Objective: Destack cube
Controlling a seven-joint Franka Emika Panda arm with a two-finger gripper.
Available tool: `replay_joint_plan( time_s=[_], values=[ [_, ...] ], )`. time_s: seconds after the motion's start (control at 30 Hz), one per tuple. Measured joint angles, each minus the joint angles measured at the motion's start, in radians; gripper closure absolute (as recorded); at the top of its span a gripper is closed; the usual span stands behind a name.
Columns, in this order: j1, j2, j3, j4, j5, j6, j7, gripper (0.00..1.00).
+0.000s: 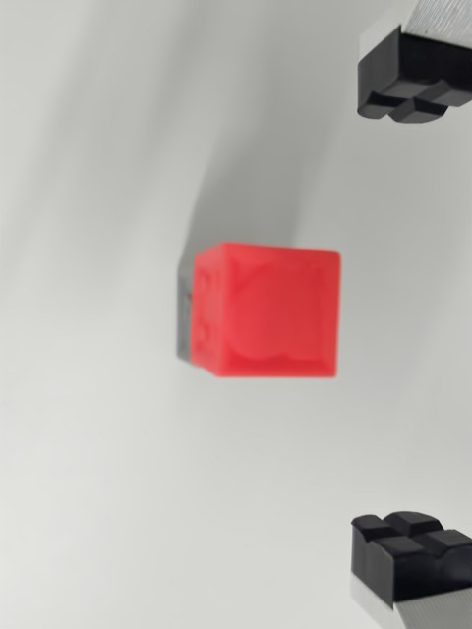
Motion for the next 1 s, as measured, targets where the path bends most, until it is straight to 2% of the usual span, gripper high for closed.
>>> replay_joint_plan(
  time_s=[0.1, 0.2, 0.33, 0.5, 0.73, 1.0],
  values=[
    [-0.004, -0.016, -0.011, -0.039, -0.003, 0.027, -0.035, 0.00],
    [-0.006, -0.012, -0.015, -0.054, -0.003, 0.053, -0.046, 0.00],
    [-0.006, 0.043, -0.015, -0.057, -0.002, 0.107, -0.052, 0.00],
    [-0.005, 0.108, -0.015, -0.064, 0.007, 0.173, -0.060, 0.00],
    [-0.003, 0.185, -0.015, -0.067, 0.029, 0.257, -0.076, 0.00],
    [-0.001, 0.269, -0.010, -0.066, 0.060, 0.339, -0.099, 0.00]
  ],
)
